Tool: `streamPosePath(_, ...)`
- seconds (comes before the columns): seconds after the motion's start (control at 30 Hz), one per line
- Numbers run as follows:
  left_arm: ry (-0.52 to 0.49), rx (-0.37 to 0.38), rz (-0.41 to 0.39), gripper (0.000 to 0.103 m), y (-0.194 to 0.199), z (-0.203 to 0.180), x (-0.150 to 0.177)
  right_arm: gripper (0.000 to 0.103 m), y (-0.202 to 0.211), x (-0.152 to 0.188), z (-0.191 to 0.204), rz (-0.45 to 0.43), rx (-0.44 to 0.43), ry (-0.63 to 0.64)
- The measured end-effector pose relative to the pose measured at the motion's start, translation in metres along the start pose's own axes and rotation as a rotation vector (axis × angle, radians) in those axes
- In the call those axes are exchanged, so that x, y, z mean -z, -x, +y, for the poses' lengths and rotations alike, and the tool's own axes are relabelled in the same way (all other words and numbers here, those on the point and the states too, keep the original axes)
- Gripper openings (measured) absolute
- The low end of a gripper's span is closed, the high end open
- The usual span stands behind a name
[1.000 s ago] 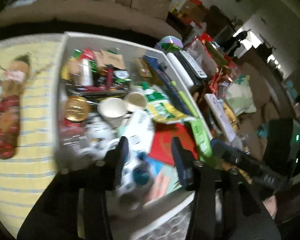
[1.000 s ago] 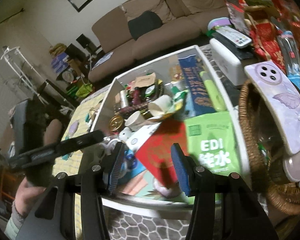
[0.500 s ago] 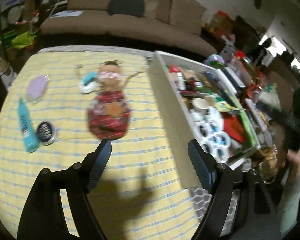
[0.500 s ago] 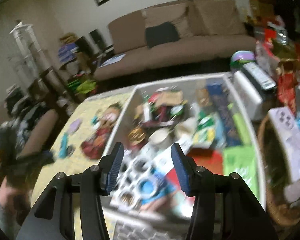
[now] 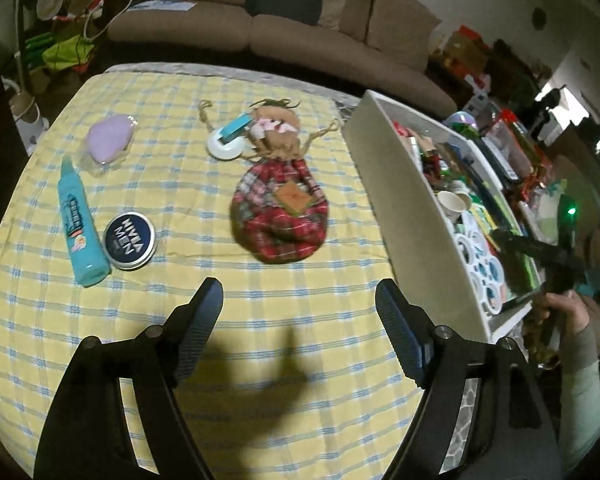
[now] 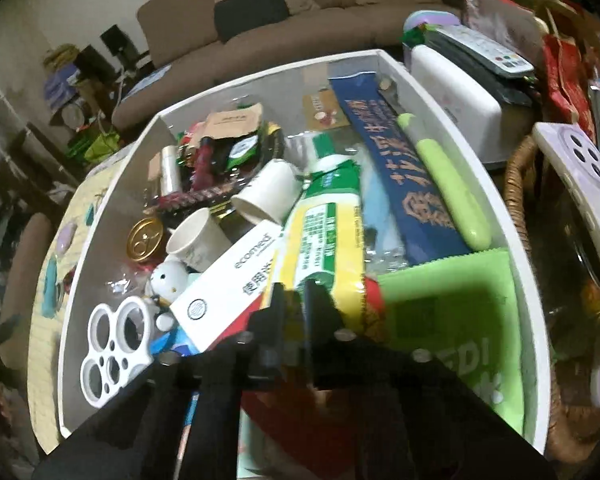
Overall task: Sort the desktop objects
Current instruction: 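Move both grippers back over the table toward the NIVEA tin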
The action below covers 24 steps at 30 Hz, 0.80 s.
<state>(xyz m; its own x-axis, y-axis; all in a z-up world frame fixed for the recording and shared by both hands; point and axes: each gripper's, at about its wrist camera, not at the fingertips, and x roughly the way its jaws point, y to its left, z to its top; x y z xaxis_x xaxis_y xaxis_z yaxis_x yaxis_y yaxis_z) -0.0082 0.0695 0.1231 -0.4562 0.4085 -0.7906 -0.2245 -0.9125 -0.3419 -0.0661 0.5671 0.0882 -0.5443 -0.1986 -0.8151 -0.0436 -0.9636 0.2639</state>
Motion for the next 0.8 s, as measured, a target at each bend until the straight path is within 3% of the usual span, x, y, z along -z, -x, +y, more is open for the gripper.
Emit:
streamPosePath(0.1, 0.021, -0.011, -0.015, 0.077, 0.005, 0.015, 0.0, 0.011, 0.012, -0.008, 0.006, -0.016, -0.011, 0.014)
streamPosePath(0.23, 0.06, -0.05, -0.046, 0.082, 0.016, 0.05, -0.002, 0.021, 0.045, -0.012, 0.043, -0.065, -0.038, 0.073)
streamPosePath(0.43, 0.074, -0.131, -0.051, 0.083, 0.015, 0.09, -0.004, 0.044, 0.072, -0.01, 0.136, -0.123, -0.172, 0.211)
streamPosePath(0.5, 0.065, -0.138, -0.051, 0.088, 0.01, 0.096, -0.005, 0.052, 0.069, -0.008, 0.174, -0.121, -0.234, 0.26)
streamPosePath(0.53, 0.049, -0.152, -0.048, 0.093, 0.007, 0.098, -0.005, 0.054, 0.067, -0.006, 0.19, -0.113, -0.261, 0.281)
streamPosePath(0.67, -0.081, -0.205, -0.024, 0.095, -0.012, 0.1, -0.012, 0.057, 0.04, 0.005, 0.253, -0.059, -0.321, 0.339)
streamPosePath(0.8, -0.27, -0.25, 0.021, 0.095, -0.034, 0.1, -0.021, 0.062, 0.006, 0.017, 0.284, 0.012, -0.382, 0.32)
